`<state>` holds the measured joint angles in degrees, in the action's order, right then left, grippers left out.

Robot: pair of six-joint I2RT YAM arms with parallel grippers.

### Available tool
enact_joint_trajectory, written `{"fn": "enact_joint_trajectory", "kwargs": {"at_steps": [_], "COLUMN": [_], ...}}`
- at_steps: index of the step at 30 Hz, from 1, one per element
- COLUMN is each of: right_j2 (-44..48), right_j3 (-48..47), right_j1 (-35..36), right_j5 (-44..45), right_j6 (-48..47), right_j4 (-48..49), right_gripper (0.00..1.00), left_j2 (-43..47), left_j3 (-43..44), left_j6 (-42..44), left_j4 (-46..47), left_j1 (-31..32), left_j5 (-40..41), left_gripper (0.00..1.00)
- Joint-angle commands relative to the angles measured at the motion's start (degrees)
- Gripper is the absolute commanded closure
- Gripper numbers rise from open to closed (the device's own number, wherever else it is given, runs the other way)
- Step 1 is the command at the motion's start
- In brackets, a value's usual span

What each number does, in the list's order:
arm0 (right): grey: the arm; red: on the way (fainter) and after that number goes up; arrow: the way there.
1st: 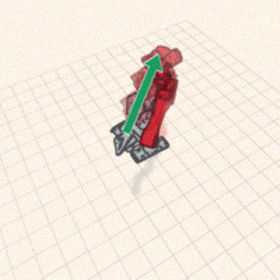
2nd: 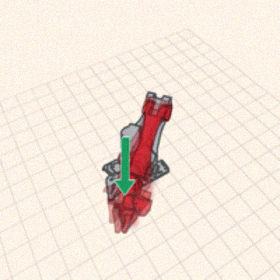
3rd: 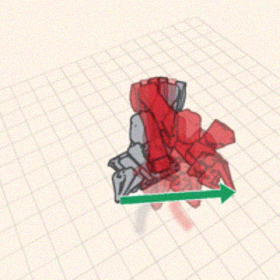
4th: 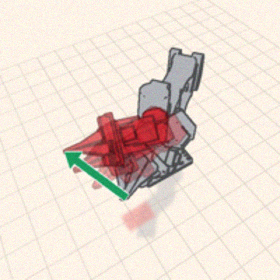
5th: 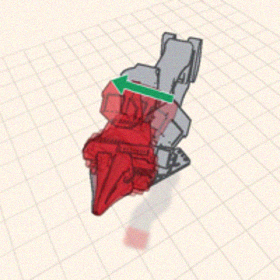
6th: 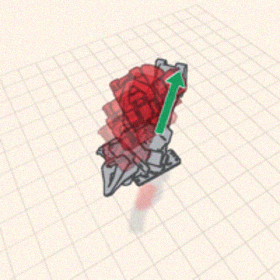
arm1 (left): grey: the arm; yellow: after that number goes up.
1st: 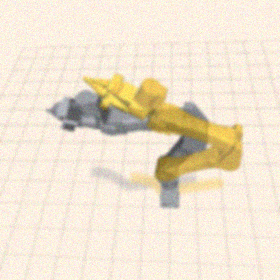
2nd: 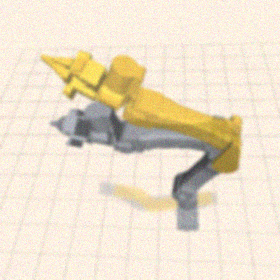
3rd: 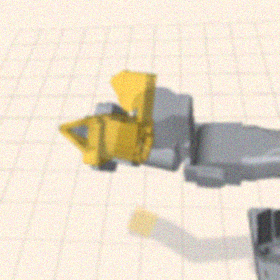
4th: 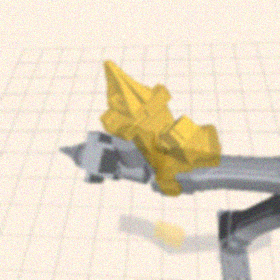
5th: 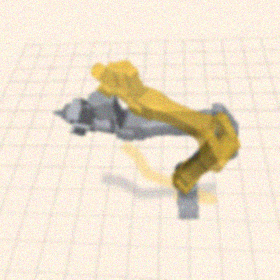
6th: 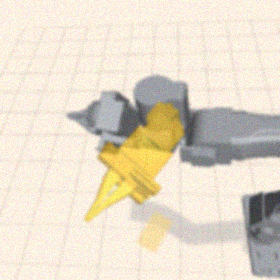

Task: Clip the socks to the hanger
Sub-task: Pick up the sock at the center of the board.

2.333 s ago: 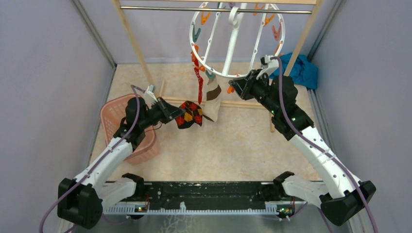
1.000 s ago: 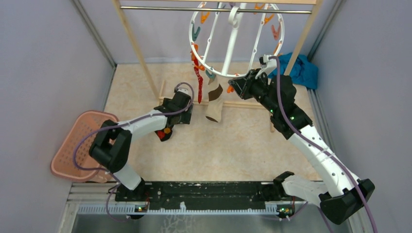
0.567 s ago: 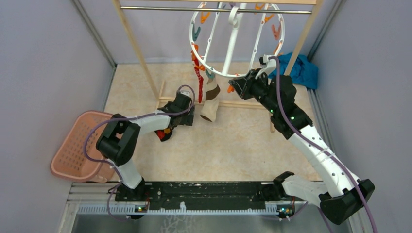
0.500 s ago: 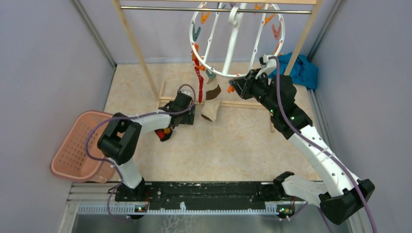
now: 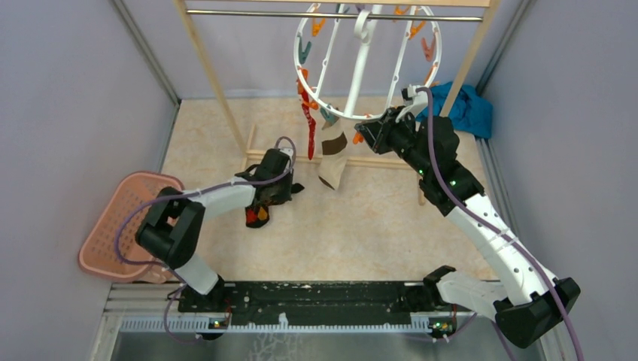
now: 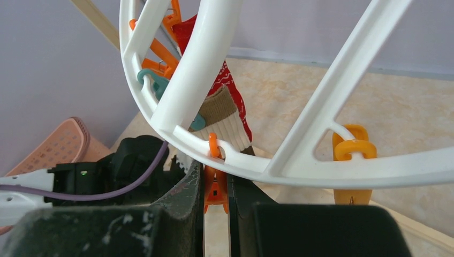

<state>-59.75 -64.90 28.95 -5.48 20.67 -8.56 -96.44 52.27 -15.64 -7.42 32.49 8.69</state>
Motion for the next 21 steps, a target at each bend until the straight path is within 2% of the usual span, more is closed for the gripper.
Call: {"fn": "enact_joint_trajectory", "kwargs": {"at_steps": [1, 6, 10, 16, 21], "right_j2": [-0.29, -0.21, 0.01, 0.79, 0.76], "right_j3": [0.09, -0.38, -1.17, -2.33, -3.66], "right_j1": [-0.39, -0.39, -0.39, -0.39, -0.39], "right_j5": [-1.63, -2.52, -4.45, -6.3, -6.69], "right_j6": [-0.24, -0.13, 0.2, 0.85, 1.18], "right_j4": [-3.97, -3.89, -3.84, -4.31, -4.96], "right_gripper": [1.0, 1.0, 1.0, 1.0, 1.0], "left_j2": [11.53, 24.01, 26.49, 25.5, 26.53], "left_j3": [-2.37, -3.16, -1.09, 2.03, 3.04], "left_j6": [-0.59, -5.33, -10.25, -16.72, -20.01], "left_j4": [-3.04, 1.76, 4.16, 11.99, 15.44], "left_j1": [0.29, 0.27, 0.37, 1.09, 2.8], "left_j5": [-15.74, -30.82, -40.03, -47.91, -46.43], "left_gripper": [1.0, 1.0, 1.0, 1.0, 1.0]}}
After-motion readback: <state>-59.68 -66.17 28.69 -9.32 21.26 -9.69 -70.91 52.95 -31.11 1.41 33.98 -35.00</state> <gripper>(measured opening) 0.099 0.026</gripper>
